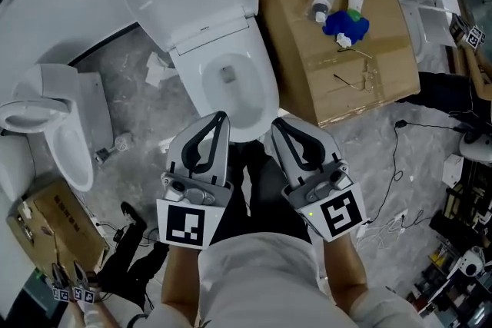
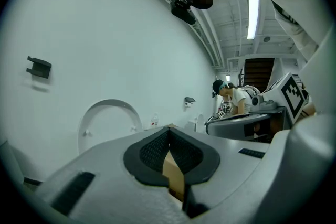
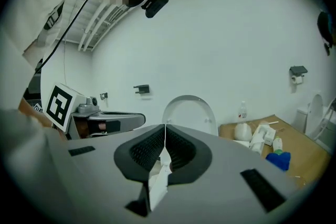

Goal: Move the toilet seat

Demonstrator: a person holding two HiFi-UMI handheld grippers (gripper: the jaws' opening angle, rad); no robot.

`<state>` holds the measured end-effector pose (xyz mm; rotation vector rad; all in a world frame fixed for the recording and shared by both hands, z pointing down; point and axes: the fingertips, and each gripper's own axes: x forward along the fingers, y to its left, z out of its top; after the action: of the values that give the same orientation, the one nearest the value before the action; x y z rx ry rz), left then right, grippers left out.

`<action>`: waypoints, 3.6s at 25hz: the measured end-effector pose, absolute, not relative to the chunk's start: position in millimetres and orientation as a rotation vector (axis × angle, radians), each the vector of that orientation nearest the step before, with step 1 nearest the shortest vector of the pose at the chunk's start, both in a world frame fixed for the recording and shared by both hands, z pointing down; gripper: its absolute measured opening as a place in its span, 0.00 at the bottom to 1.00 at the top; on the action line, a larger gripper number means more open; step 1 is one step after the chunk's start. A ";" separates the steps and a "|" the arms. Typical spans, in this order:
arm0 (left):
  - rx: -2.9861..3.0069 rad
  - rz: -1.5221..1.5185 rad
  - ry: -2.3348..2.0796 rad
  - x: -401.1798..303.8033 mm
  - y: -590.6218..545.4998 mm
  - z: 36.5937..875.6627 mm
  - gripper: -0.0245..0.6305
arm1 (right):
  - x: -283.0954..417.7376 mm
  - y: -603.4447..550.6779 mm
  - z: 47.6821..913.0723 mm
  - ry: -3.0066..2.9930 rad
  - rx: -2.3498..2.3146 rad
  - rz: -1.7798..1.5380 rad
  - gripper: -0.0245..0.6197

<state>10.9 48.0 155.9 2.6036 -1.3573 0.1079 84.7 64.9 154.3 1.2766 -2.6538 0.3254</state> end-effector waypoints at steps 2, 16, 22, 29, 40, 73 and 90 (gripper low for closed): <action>2.589 0.124 -1.355 14.3 48.0 171.1 0.05 | 87.9 64.5 168.9 -2.649 1.263 0.347 0.06; 2.454 0.184 -1.327 30.3 62.0 281.2 0.05 | 96.1 66.5 270.9 -2.600 1.204 0.464 0.06; 2.409 0.226 -1.323 31.2 66.8 324.3 0.05 | 100.9 69.5 315.7 -2.560 1.190 0.524 0.06; 2.360 0.228 -1.297 34.0 76.0 369.8 0.06 | 107.4 72.1 361.1 -2.526 1.220 0.580 0.06; 2.287 0.298 -1.276 34.2 91.4 435.4 0.11 | 108.5 86.6 433.8 -2.434 1.174 0.701 0.18; 1.898 0.509 -1.282 -0.7 147.5 627.3 0.58 | 163.6 134.9 639.6 -1.984 1.321 0.997 0.55; 1.707 0.565 -1.313 -16.3 168.8 694.2 0.68 | 168.5 155.3 697.4 -1.886 1.312 1.160 0.73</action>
<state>-16.3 168.8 694.2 1.7068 -1.3131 0.5645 168.5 155.3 697.4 1.3120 -1.8858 1.1598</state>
